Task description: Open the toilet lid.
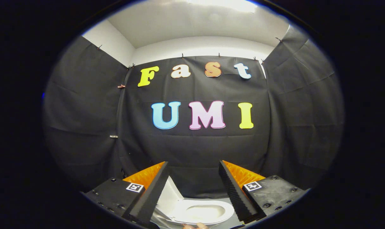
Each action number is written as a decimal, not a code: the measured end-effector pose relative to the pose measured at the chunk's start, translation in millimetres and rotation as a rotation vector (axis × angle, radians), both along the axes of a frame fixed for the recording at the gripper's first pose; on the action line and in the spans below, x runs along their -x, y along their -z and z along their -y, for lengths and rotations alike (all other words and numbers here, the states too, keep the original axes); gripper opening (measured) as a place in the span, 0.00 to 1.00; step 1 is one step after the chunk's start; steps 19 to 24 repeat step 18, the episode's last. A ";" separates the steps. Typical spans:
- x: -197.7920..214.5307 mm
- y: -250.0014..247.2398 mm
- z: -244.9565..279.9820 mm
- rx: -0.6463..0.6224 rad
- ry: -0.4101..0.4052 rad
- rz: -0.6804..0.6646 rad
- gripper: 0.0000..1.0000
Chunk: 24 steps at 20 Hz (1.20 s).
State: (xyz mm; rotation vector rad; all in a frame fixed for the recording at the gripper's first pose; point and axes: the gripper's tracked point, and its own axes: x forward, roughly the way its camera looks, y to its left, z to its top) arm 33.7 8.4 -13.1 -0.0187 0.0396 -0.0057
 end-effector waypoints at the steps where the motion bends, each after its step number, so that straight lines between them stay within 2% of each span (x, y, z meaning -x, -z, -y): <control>1: 2.7 -2.6 2.6 0.003 0.003 0.008 0.98; 24: 19.5 -17.3 7.4 0.004 0.002 0.062 0.98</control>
